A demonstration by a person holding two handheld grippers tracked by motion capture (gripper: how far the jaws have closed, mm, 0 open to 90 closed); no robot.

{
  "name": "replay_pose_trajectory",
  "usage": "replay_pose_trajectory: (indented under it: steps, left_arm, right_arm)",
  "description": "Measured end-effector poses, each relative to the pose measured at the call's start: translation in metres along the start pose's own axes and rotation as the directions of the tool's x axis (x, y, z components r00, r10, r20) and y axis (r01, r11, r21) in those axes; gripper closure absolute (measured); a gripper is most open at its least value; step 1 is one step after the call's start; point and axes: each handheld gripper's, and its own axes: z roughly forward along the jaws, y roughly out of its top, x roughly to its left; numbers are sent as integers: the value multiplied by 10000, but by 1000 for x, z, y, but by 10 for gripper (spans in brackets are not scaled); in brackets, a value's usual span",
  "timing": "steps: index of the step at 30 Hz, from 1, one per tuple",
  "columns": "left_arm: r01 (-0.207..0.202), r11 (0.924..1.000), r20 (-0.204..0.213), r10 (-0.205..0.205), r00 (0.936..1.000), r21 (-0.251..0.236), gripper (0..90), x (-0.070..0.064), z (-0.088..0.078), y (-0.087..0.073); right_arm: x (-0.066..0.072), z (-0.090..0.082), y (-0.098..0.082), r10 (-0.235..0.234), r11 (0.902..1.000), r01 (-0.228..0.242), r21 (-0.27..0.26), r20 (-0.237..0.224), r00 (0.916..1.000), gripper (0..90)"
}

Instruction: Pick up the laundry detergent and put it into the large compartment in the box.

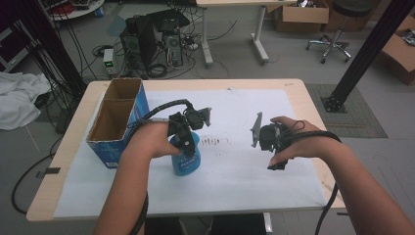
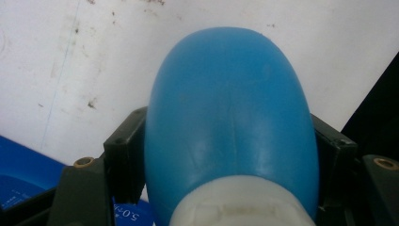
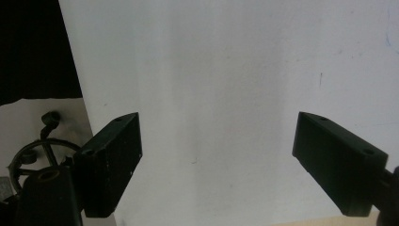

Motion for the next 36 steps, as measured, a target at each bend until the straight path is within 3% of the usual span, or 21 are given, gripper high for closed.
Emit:
replay_pose_trajectory:
  steps: [6, 7, 20, 28, 32, 36]
  left_arm:
    - [-137, 9999, -224, 139, 9997, 89, 310, -1, -1, 1]
    - [-156, 9999, -249, 158, 9996, 51, 374, -2, -1, 1]
    - [-102, 9999, -202, 105, 9997, 108, 382, -1, 0, 1]
    - [-763, 9964, -179, 770, 9969, 361, 384, -4, -2, 3]
    - [-964, 9949, 80, 963, 9953, 287, 384, -6, -12, 3]
    - [-765, 9964, 230, 757, 9969, 361, 384, -7, -27, 3]
  right_arm:
    - [-1, 1, -2, 53, 10000, -53, -18, -15, 10000, 165]
    - [-1, 1, -2, 44, 10000, -44, -27, -8, 10000, 165]
    - [-4, 6, -2, 120, 9999, -121, -26, -99, 9999, 165]
    - [-4, 7, -2, 155, 9999, -155, 10, -121, 9998, 165]
    - [-4, 6, -3, 158, 9999, -159, -60, -101, 9998, 165]
    - [-4, 5, -4, 174, 9998, -175, -54, -91, 9998, 165]
